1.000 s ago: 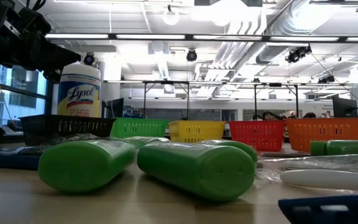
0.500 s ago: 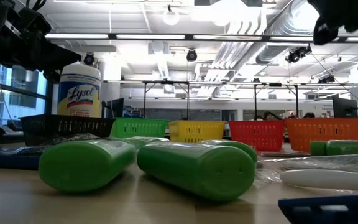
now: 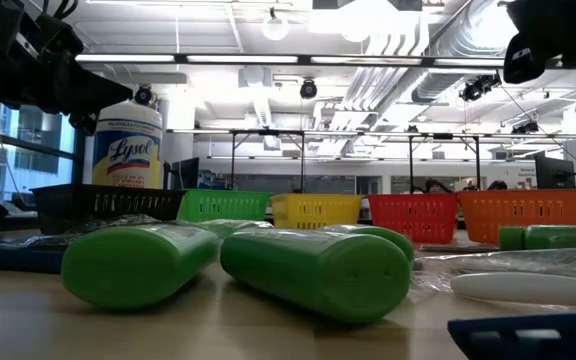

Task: Pick & Place Travel size toiletries
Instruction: Put the blue toothbrush into the green bin

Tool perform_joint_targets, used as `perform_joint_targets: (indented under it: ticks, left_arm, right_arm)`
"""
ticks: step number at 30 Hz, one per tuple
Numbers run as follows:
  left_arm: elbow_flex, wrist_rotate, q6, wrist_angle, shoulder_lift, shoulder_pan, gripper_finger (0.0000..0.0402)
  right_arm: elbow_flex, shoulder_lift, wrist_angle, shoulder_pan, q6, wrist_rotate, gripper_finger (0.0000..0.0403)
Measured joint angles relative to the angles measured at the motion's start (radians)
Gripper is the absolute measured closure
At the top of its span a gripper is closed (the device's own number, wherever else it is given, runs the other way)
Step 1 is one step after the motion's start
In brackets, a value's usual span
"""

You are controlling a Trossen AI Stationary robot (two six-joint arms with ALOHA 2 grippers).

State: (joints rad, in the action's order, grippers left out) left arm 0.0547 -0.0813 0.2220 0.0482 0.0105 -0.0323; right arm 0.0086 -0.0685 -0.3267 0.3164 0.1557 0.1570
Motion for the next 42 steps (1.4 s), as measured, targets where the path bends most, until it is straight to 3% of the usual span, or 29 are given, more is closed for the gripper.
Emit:
perform_joint_targets:
  ticks: [7,11,17,24,30,36,42]
  left_arm:
    - [-0.001,0.081,-0.007,-0.187,0.129,0.000,0.0402]
    - [0.019,0.125,-0.007,-0.277,0.307,0.000,0.0402]
    - [0.189,0.112,-0.039,-0.269,0.669,0.000,0.0400]
    - [0.493,0.168,-0.174,-0.007,1.077,0.060,0.0370]
    - [0.752,0.123,-0.305,0.147,1.369,0.171,0.0294]
    - [0.940,0.119,-0.404,0.219,1.564,0.239,0.0216]
    - [1.010,0.113,-0.427,0.309,1.680,0.243,0.0202]
  right_arm:
    - [0.000,-0.008,0.001,0.000,0.001,0.000,0.0398]
    - [-0.001,-0.009,0.017,0.000,-0.025,0.000,0.0398]
    - [-0.001,-0.009,0.042,0.000,-0.029,0.000,0.0399]
    - [-0.001,-0.009,0.037,0.000,-0.078,0.000,0.0399]
    - [-0.002,-0.009,0.042,0.000,-0.085,0.000,0.0399]
    - [-0.002,-0.009,0.077,0.000,-0.102,-0.003,0.0399]
    - [-0.003,-0.009,0.117,0.000,-0.133,-0.001,0.0399]
